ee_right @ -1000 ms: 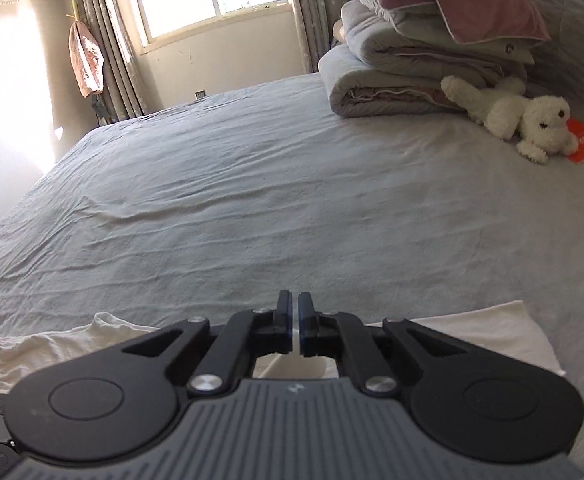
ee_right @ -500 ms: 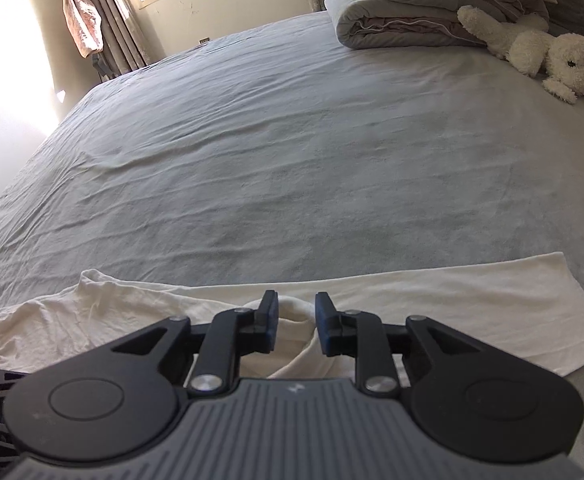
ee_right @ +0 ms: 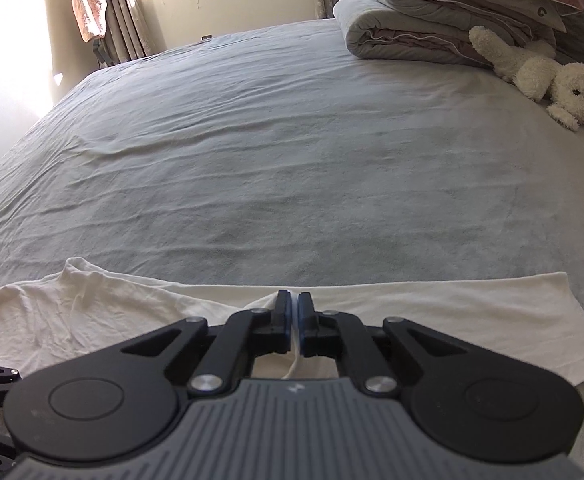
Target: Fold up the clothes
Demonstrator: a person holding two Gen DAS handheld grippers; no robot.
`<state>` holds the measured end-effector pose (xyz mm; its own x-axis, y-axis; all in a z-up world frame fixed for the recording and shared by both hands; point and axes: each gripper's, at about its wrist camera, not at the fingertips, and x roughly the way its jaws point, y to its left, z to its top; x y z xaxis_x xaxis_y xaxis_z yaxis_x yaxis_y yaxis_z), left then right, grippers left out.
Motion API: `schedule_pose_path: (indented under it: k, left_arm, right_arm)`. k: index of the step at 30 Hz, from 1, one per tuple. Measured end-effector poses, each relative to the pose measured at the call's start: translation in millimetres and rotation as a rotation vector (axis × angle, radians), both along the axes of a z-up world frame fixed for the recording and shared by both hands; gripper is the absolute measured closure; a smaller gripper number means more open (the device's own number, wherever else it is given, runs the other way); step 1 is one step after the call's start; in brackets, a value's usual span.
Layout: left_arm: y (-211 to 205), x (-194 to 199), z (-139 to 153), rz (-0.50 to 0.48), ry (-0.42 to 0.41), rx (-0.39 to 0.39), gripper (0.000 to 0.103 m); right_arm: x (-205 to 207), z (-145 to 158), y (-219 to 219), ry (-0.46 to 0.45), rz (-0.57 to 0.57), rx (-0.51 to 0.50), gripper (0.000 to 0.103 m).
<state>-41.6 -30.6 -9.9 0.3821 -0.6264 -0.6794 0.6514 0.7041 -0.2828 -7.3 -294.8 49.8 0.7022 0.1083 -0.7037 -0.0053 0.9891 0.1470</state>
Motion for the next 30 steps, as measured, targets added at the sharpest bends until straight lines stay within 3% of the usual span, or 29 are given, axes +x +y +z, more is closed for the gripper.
schedule_pose_path:
  k: [11, 17, 24, 30]
  left_arm:
    - [1, 0, 0, -0.014, 0.010, 0.011, 0.074]
    - [1, 2, 0, -0.017, 0.013, 0.016, 0.078]
    - [3, 4, 1, -0.031, 0.017, 0.018, 0.087]
    - [6, 8, 2, -0.040, 0.044, 0.001, 0.087]
  right_arm:
    - [-30, 37, 0, -0.119, -0.101, -0.133, 0.100]
    - [-23, 26, -6, -0.038, -0.115, -0.176, 0.100]
    - [-28, 20, -15, 0.006, -0.103, -0.141, 0.099]
    - [-33, -16, -25, 0.159, -0.066, -0.078, 0.098]
